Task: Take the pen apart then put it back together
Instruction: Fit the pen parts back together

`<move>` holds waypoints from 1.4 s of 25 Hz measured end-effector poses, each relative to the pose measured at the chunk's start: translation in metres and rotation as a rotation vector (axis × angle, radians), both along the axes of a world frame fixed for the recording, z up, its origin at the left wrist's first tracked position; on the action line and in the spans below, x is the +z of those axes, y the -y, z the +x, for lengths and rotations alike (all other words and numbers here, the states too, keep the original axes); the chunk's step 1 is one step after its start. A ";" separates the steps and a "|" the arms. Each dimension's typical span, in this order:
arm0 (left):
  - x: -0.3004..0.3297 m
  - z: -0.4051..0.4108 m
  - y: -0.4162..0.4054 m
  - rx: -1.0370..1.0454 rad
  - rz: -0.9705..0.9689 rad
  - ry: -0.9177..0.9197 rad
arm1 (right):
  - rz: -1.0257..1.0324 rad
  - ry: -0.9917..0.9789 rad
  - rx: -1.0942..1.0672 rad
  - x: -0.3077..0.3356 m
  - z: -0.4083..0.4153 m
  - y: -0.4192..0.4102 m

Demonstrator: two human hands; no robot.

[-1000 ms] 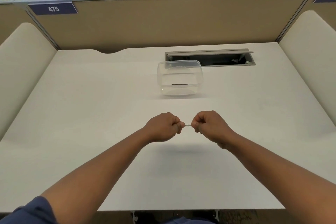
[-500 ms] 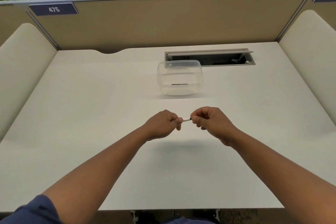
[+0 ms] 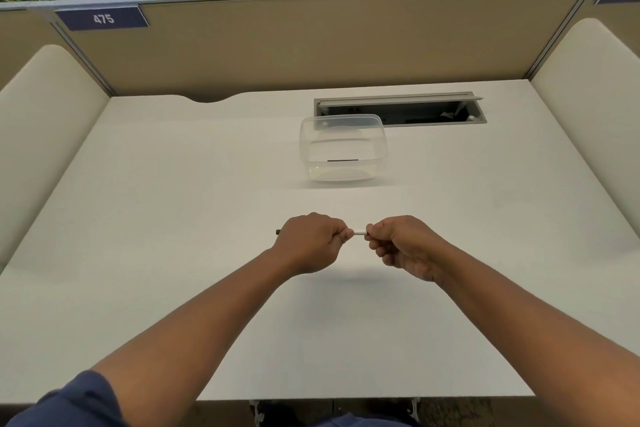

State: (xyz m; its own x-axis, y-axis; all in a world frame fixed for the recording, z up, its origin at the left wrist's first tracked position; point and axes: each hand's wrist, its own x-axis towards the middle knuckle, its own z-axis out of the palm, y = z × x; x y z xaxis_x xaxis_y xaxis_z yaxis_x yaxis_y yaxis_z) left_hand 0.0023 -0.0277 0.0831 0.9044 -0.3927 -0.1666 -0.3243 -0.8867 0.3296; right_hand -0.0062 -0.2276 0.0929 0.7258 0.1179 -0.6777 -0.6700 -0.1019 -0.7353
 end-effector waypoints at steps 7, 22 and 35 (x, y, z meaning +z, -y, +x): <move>-0.004 0.007 -0.001 0.015 -0.079 -0.049 | -0.092 0.282 0.013 -0.008 -0.003 -0.001; -0.032 0.021 -0.047 0.209 -0.382 -0.141 | -0.069 0.317 -0.121 -0.029 0.008 0.022; -0.049 0.043 -0.051 0.454 -0.639 -0.341 | -0.387 0.416 0.037 -0.054 0.032 0.035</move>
State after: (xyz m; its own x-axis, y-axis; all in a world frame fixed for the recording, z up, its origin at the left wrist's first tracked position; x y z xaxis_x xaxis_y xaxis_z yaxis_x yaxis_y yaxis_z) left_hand 0.0453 0.0234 0.0338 0.9376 -0.1159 -0.3278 0.2247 -0.5177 0.8255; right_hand 0.0257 -0.2622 0.0391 0.9411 -0.0519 -0.3343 -0.3226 -0.4345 -0.8409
